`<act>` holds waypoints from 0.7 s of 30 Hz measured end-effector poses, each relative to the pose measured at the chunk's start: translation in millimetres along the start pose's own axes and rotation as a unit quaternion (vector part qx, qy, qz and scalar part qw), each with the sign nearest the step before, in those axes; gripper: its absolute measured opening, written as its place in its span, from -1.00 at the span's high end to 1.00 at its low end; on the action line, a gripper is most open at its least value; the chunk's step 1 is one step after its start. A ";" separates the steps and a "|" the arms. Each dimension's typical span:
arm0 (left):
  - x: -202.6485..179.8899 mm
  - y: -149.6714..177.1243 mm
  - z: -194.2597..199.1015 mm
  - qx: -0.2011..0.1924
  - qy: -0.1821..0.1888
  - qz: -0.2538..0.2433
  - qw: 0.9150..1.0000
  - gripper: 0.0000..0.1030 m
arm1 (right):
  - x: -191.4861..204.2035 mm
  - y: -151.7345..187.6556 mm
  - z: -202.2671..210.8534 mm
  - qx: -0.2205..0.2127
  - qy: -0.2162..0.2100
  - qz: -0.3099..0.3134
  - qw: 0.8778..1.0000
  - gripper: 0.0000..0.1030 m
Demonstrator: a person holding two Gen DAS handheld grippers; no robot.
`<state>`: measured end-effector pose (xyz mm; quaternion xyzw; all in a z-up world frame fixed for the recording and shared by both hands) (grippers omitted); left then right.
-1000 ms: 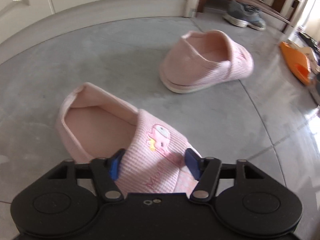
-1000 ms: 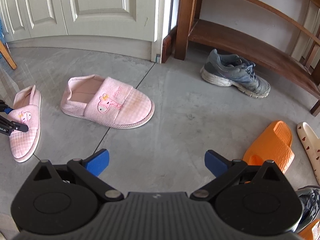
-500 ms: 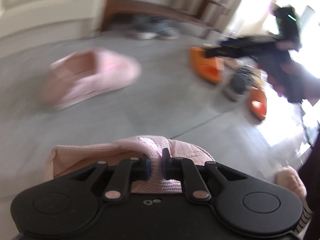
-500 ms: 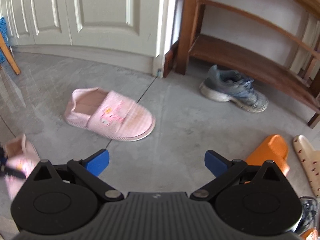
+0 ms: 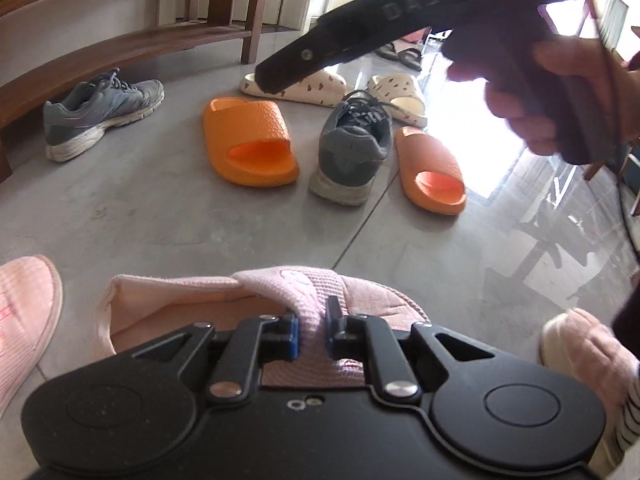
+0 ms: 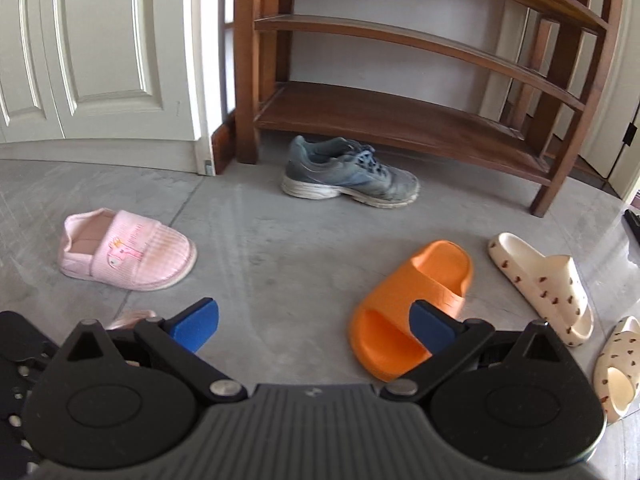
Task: Organize scattered shoes
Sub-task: 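Lower the pink slipper to the floor and open the left gripper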
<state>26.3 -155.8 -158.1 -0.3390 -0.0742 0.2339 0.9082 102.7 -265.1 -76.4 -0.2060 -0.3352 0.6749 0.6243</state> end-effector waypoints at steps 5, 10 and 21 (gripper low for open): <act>-8.4 2.9 -6.3 0.023 -0.016 -0.034 0.999 0.55 | -6.1 8.6 -3.8 0.009 -0.002 -0.002 1.000 -0.99; 5.1 10.4 28.6 0.005 -0.047 -0.046 0.998 0.52 | -9.4 15.5 -6.9 0.015 -0.005 -0.004 1.000 -0.99; 156.7 60.8 106.8 -0.018 -0.275 0.130 0.952 0.51 | 15.6 26.1 -19.4 0.030 -0.021 0.018 0.999 -1.00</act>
Point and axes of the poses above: each gripper's, at about its wrist camera, not at the fingertips, and z roughly against the way its jaws point, x to its left, y to its underside, the point moved 8 cm from there along -z, roughly the way its jaws point, and after that the axes turned 12 degrees about -z, right-handed, at the moved point
